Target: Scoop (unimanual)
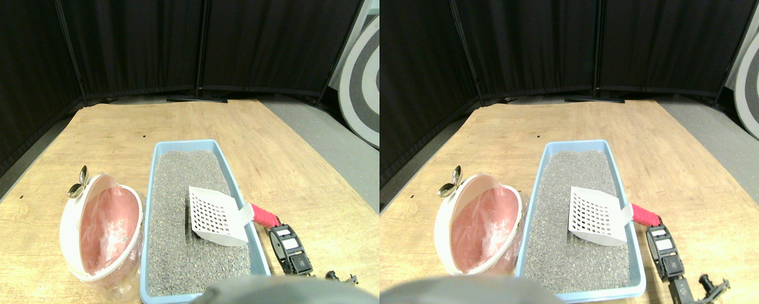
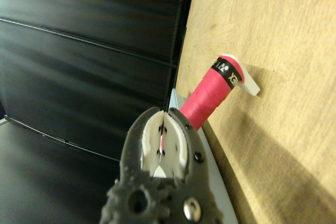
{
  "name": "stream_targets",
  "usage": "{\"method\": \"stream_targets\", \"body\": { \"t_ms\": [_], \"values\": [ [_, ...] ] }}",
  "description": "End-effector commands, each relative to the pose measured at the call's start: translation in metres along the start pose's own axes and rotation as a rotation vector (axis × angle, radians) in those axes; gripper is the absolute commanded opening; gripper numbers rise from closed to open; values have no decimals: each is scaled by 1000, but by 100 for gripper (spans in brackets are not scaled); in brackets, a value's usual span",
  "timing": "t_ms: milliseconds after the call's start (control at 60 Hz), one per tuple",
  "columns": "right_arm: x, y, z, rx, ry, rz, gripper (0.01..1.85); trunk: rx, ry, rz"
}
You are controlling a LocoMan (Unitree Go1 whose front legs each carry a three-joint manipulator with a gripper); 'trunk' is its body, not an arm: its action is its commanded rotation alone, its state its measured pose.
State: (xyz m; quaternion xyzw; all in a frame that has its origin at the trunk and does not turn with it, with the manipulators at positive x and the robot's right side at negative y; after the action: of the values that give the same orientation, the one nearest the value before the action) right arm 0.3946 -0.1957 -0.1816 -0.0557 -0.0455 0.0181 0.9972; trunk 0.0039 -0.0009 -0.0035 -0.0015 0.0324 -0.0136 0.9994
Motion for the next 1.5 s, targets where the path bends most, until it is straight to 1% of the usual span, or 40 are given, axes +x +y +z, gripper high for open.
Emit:
{"method": "stream_targets", "body": {
  "t_ms": [17, 100, 150, 217, 250, 383, 467, 500, 517, 583, 633, 700, 717, 767, 900, 917, 1017, 1033, 1200, 1217, 1267, 1300, 1317, 1483, 1500],
  "values": [
    [1, 0, 9, -11, -57, -4, 49, -1, -1, 5],
    [0, 3, 10, -22, -56, -5, 49, -3, -1, 5],
    [0, 4, 11, -9, -64, 2, 49, -1, -4, 4],
    [0, 6, 11, -2, -63, 4, 48, 0, -2, 2],
    [-1, 6, 11, -11, -49, 4, 49, 0, -2, 2],
    [-1, 7, 10, -4, -53, 9, 50, 0, -1, 0],
    [-2, 6, 10, 25, -78, 29, 50, 0, -1, 0],
    [-2, 5, 9, 62, -101, 42, 51, 0, -1, 0],
    [-2, 5, 9, 67, -108, 45, 51, -1, -2, -11],
    [-1, 3, 8, 98, -126, 49, 56, -1, -2, -11],
    [2, 0, 4, 179, -144, 52, 62, -3, 0, -14],
    [4, -3, 1, 207, -148, 61, 68, -3, 0, -14],
    [4, -3, 1, 207, -148, 61, 68, -9, 2, -16],
    [5, -5, 0, 248, -139, 48, 72, -9, 2, -16],
    [8, -7, -4, 277, -126, 59, 74, -12, 5, -18],
    [8, -7, -6, 291, -122, 66, 75, -18, 7, -19],
    [9, -7, -9, 327, -98, 72, 77, -18, 7, -19],
    [9, -7, -10, 333, -90, 69, 78, -23, 10, -17],
    [14, -5, -16, 356, -77, 66, 80, -28, 10, -14],
    [14, -5, -17, 358, -76, 67, 81, -33, 13, -11],
    [15, -4, -18, 370, -72, 68, 82, -33, 13, -11],
    [16, -4, -19, 375, -61, 53, 83, -33, 13, -11],
    [17, -4, -20, 379, -58, 53, 84, -34, 14, -6],
    [25, -4, -26, 389, -63, 45, 81, -34, 14, -6],
    [26, -4, -27, 391, -61, 41, 81, -34, 7, -5]
  ]
}}
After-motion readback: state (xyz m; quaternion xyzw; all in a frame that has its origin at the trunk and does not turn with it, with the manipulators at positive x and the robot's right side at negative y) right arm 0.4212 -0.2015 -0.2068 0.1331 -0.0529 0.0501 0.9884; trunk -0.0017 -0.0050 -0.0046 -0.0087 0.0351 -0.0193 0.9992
